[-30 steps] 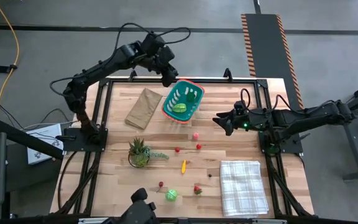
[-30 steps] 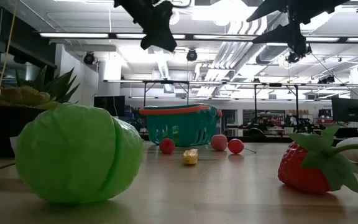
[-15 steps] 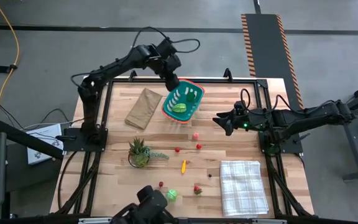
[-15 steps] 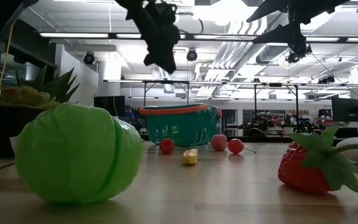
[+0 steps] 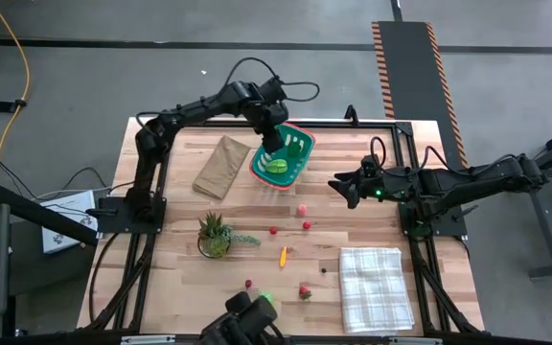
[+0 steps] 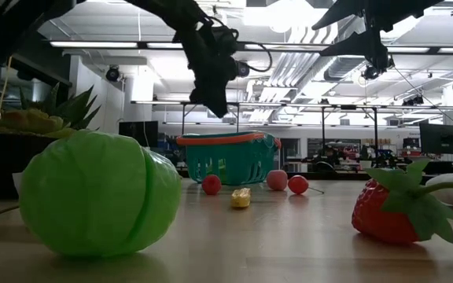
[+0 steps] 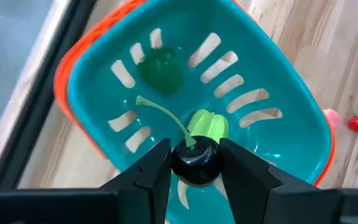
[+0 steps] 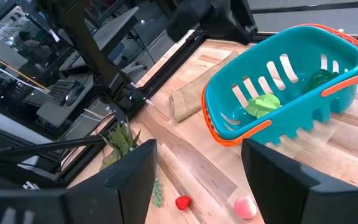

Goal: Pick and placing Produce into tupperware
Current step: Put the left black cherry in the green basket

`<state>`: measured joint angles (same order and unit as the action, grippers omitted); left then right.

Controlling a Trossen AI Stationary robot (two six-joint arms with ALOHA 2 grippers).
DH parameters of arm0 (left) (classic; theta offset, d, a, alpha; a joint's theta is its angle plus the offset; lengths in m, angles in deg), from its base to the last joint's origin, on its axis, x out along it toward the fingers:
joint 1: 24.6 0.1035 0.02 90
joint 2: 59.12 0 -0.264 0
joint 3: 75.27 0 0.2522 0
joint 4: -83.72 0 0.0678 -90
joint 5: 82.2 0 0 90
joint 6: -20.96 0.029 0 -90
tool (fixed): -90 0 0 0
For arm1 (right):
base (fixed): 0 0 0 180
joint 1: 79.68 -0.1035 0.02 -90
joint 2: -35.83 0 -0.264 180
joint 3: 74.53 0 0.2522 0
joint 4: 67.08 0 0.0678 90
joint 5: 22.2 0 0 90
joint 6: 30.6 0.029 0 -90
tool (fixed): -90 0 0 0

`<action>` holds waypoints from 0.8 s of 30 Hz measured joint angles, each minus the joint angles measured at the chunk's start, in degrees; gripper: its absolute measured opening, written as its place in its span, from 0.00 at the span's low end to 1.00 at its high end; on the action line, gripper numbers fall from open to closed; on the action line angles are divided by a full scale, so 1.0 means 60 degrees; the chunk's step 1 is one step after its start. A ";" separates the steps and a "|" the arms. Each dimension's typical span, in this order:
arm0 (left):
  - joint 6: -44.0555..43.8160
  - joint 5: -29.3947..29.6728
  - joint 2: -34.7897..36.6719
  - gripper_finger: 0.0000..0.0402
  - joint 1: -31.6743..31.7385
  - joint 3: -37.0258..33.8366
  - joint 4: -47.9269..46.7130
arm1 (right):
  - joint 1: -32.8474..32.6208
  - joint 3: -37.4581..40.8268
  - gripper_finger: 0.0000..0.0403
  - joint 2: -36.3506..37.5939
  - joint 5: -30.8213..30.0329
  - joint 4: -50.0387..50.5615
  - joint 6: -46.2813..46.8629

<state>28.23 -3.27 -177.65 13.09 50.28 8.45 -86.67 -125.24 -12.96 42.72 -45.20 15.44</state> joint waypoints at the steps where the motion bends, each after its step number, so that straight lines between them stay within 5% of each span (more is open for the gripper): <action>1: 0.0004 0.0000 -0.0041 0.28 -0.0066 0.0000 0.0005 | 0.0000 0.0000 0.56 0.0000 -0.0004 0.0000 0.0004; 24: -0.0192 0.0087 -0.0679 0.28 -0.0292 -0.0008 -0.0114 | 0.0000 0.0000 0.56 0.0000 -0.0029 0.0044 0.0003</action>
<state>27.07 -2.75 -181.73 11.34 50.23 7.76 -86.67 -125.24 -12.96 42.54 -44.94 15.46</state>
